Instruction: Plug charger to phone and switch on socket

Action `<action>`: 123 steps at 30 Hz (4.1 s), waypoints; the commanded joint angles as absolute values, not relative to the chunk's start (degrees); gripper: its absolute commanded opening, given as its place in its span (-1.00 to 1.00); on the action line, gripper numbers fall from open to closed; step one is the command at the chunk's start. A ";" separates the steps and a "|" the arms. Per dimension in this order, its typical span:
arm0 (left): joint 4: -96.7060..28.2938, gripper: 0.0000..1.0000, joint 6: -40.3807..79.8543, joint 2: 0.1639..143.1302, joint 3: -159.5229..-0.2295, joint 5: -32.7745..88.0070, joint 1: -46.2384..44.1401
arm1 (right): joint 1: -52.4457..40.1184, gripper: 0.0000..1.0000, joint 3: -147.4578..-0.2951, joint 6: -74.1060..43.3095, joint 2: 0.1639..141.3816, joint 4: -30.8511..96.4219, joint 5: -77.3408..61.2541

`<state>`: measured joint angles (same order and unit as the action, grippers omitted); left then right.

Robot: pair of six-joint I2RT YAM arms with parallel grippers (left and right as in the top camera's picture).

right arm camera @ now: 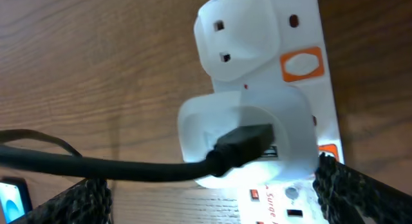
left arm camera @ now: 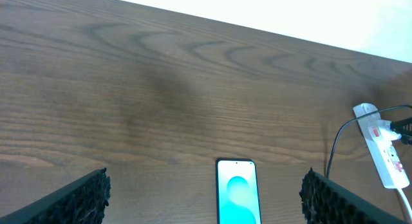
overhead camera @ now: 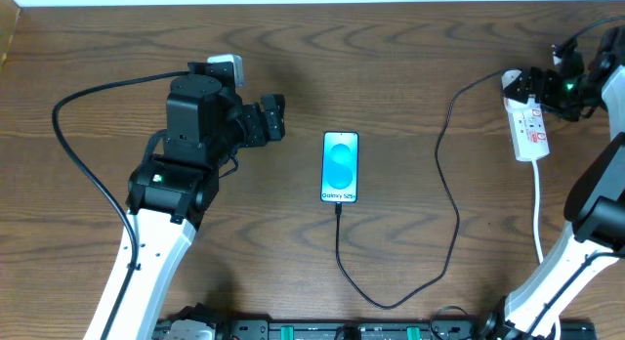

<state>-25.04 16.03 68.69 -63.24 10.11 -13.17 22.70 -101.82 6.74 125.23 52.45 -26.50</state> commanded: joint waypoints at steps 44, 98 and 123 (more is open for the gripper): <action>-24.86 0.88 15.03 68.53 -63.66 9.39 -12.93 | 21.47 0.98 -93.62 5.82 125.54 46.72 -28.80; -24.86 0.89 15.03 68.53 -63.66 9.39 -12.93 | 23.27 0.98 -94.00 2.20 103.94 50.15 -18.52; -30.44 0.88 15.00 65.32 -62.70 3.29 -12.91 | 23.27 0.98 -94.00 2.20 103.94 50.17 -18.52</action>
